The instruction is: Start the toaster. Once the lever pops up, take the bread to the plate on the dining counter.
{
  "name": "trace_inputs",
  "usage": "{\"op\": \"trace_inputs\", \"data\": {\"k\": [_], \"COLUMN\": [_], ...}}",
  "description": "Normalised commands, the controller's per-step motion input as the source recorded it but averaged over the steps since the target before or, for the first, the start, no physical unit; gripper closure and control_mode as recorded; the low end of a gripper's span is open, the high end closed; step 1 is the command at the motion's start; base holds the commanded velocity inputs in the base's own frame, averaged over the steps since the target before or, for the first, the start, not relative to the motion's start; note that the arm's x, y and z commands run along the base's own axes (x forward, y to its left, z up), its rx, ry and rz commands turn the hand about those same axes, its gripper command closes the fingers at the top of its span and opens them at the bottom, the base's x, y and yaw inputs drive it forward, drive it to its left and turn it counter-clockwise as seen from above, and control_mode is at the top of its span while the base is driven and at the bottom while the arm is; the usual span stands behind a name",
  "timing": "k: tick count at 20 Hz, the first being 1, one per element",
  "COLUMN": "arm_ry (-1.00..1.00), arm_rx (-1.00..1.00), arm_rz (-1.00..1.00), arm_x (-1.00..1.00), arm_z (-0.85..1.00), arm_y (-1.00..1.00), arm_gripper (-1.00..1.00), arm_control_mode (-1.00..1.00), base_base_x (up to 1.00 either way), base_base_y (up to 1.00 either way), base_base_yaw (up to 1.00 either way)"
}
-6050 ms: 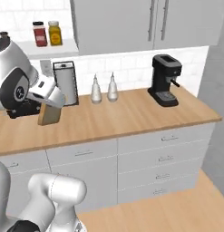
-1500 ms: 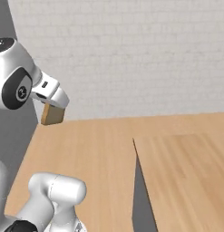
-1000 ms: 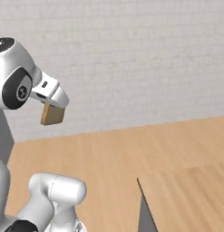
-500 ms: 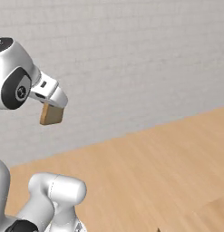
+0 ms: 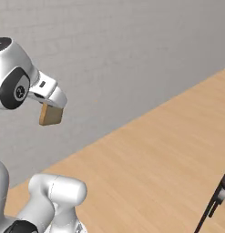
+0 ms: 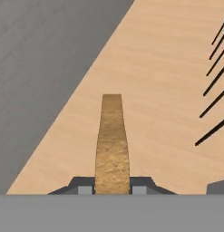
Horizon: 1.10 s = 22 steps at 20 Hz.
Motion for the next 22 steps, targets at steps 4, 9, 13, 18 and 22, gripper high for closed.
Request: {"op": "trace_inputs", "data": {"k": [4, 9, 13, 18, 22], "arm_ry": [0.0, 0.0, 0.0, 0.0, 0.0], "arm_rx": [0.0, 0.0, 0.0, 0.0, 0.0], "arm_rz": [0.0, 0.0, 0.0, 0.0, 0.0], "arm_x": [0.0, 0.0, 0.0, 0.0, 0.0], "arm_z": [0.0, 0.0, 0.0, 0.0, 0.0], "arm_y": [0.0, 0.0, 0.0, 0.0, 0.0], "arm_gripper": [1.0, 1.0, 1.0, 1.0, 1.0], "arm_control_mode": [1.0, 1.0, 1.0, 1.0, 1.0], "base_base_x": [0.73, 0.8, 0.84, 0.76, 0.65], "base_base_y": [0.23, 0.2, 0.21, 0.26, 0.26], "base_base_yaw": [-0.58, -0.55, -0.53, -0.53, -0.61]}}
